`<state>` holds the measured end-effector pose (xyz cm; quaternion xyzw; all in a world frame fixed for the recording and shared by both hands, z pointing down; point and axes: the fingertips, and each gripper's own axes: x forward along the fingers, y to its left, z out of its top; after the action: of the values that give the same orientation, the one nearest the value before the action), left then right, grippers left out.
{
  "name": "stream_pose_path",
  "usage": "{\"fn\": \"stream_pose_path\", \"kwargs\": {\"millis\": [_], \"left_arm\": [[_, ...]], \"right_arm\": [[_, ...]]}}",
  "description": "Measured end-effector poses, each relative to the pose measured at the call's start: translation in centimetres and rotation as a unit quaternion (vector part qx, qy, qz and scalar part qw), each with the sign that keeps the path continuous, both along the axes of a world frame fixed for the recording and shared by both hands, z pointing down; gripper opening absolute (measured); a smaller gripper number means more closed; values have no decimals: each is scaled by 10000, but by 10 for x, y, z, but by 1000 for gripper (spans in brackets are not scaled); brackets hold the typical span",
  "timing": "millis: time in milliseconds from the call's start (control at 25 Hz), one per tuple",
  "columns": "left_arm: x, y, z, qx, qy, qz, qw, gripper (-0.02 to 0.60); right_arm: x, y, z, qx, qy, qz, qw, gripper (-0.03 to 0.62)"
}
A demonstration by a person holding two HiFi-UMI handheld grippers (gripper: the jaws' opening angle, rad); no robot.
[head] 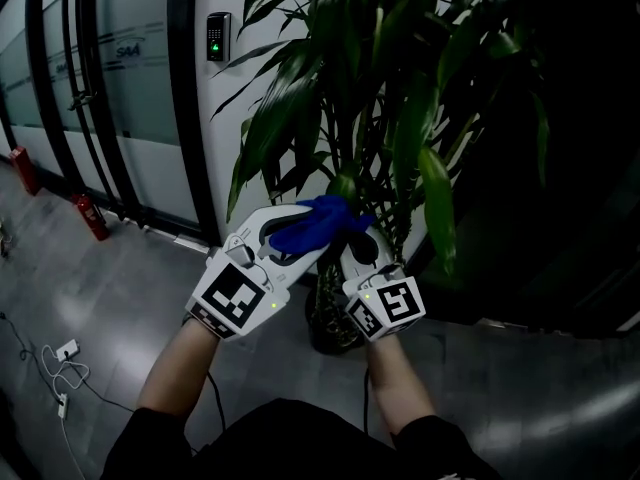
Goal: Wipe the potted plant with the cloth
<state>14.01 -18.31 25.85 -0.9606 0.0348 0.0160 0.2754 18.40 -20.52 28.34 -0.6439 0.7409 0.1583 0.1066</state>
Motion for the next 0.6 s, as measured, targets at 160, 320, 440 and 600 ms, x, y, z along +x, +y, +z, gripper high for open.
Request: {"fn": "stream_pose_path", "kwargs": {"millis": [160, 320, 440, 600], "left_arm": [[-8, -1, 10, -215, -47, 47, 9997, 153], [-15, -3, 21, -439, -83, 53, 9990, 153], [-18, -4, 31, -667, -102, 81, 9977, 153], [-19, -6, 45, -1112, -89, 163, 9936, 153]], "right_arm": [[1, 2, 0, 45, -157, 15, 9999, 3], [1, 2, 1, 64, -271, 11, 9996, 3], [0, 3, 2, 78, -321, 11, 9995, 3], [1, 3, 6, 33, -391, 32, 9992, 3]]}}
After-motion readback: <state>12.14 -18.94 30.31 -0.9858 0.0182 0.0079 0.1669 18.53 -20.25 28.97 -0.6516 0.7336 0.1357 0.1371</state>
